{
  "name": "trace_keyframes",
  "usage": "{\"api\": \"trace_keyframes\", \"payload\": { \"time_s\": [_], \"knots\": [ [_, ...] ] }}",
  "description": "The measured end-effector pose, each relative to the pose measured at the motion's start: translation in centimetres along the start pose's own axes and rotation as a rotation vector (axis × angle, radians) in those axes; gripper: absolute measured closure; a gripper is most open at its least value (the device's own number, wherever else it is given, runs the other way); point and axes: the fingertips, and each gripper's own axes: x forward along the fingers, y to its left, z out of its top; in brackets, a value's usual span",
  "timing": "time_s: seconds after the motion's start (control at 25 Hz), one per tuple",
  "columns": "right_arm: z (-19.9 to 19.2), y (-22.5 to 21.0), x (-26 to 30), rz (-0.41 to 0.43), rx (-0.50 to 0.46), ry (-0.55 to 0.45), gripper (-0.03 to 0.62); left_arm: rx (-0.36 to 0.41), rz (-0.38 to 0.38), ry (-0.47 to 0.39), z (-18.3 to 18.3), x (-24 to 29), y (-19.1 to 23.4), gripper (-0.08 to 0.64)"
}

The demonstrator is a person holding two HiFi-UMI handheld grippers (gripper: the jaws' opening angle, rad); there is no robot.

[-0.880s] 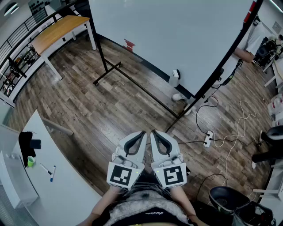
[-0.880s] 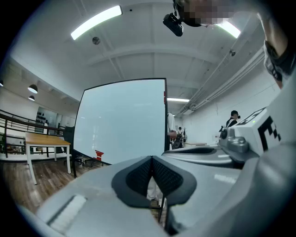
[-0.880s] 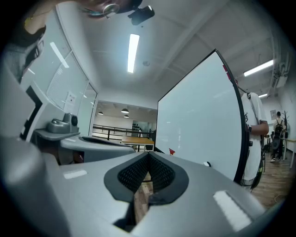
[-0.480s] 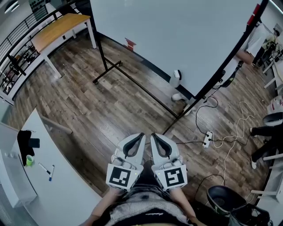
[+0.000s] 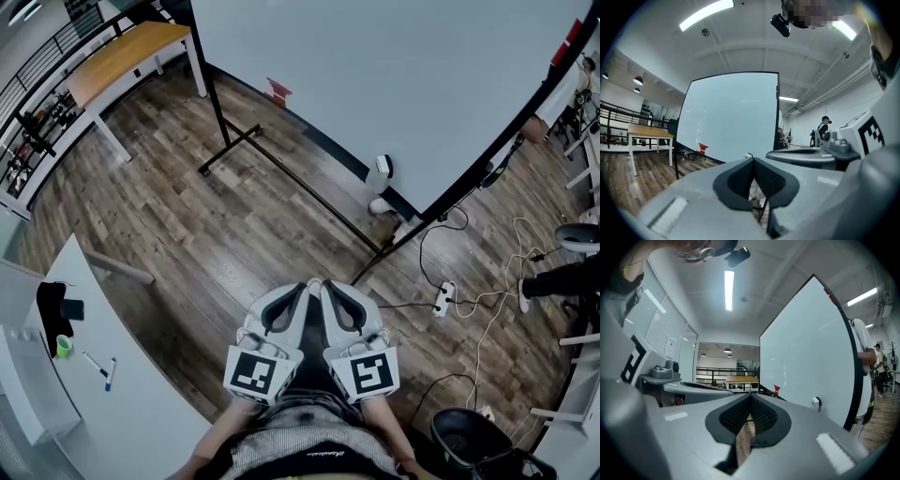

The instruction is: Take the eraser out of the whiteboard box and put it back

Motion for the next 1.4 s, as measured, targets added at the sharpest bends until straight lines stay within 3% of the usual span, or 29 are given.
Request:
{"api": "trace_keyframes", "payload": {
  "time_s": [0.12,0.44,0.84,1.12,1.4],
  "knots": [
    [0.4,-1.9,2.9,0.001,0.008,-0.006,0.589,0.042,-0.006,-0.002,0.5,2.6,1.8,0.56],
    [3.1,-8.2,11.2,-0.023,0.022,-0.041,0.589,0.061,-0.053,-0.013,3.9,11.4,6.1,0.56],
    [4.4,-14.8,18.8,-0.013,0.018,0.002,0.589,0.01,-0.053,0.001,6.3,21.0,10.2,0.56],
    [4.8,-20.1,21.7,-0.035,0.01,0.002,0.589,0.032,-0.081,-0.001,7.5,27.0,11.4,0.56],
    [4.4,-24.7,21.4,-0.133,0.039,-0.015,0.589,0.065,-0.162,0.019,7.5,30.8,10.1,0.56]
  ]
}}
